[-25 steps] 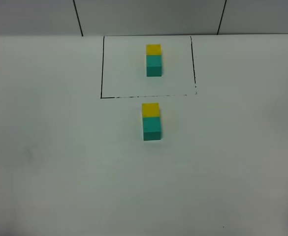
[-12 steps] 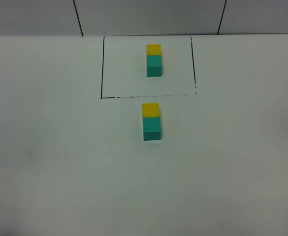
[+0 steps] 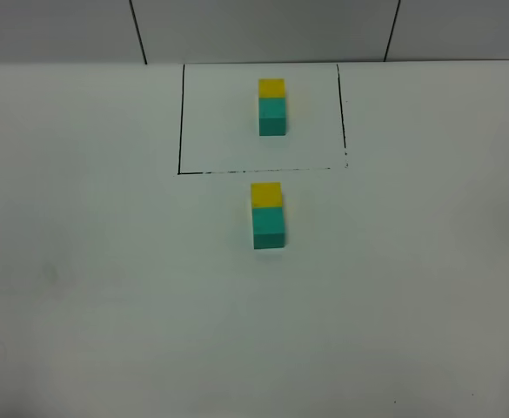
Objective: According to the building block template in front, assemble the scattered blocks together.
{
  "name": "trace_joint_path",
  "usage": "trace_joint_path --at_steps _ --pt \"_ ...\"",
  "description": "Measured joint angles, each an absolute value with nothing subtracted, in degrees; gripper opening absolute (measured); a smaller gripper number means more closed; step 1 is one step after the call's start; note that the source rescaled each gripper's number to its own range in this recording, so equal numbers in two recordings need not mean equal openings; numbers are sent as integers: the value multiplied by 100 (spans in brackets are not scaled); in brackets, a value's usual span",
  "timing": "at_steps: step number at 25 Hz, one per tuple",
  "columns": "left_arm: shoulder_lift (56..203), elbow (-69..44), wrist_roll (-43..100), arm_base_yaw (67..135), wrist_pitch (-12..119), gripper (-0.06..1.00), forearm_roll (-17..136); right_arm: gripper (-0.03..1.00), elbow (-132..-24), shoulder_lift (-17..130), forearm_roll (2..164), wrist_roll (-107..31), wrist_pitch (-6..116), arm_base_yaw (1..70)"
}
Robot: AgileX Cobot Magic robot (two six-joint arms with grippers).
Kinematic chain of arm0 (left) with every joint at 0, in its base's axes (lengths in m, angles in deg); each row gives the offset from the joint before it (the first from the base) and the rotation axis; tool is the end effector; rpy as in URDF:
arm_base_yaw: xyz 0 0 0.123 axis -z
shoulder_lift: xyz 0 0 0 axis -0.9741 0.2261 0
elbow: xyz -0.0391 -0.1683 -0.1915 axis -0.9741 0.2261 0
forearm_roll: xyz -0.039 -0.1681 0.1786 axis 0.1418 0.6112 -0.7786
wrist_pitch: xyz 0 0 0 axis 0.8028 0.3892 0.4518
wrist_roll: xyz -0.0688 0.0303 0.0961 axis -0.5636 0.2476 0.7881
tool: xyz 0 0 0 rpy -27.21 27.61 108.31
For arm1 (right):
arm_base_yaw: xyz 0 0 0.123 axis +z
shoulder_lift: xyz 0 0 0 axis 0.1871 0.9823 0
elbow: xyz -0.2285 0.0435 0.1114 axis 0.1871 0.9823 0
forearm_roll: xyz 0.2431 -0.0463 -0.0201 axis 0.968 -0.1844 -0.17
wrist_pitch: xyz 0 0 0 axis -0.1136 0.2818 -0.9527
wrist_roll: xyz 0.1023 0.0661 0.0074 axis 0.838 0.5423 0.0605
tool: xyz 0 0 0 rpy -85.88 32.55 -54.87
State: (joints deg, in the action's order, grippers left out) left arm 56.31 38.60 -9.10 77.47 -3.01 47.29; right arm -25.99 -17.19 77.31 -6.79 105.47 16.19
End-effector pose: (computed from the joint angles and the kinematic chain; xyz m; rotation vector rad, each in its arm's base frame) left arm 0.0469 -0.0027 0.2632 -0.0435 2.0285 -0.0652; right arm 0.0476 0.0084 0.2608 0.0534 2.0390 0.1962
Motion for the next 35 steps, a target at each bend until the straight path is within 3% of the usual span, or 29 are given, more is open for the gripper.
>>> trace_joint_path --at_steps 7,15,35 --pt "5631 3860 -910 7747 -301 74 4729 79 -2599 -1721 7742 -679 10547 1619" --pt "5631 3860 -910 7747 -301 74 4729 67 -2599 -1721 7742 -679 10547 1619" --pt "5631 3860 -910 7747 -301 74 4729 66 -2599 -1721 7742 -679 10547 1619"
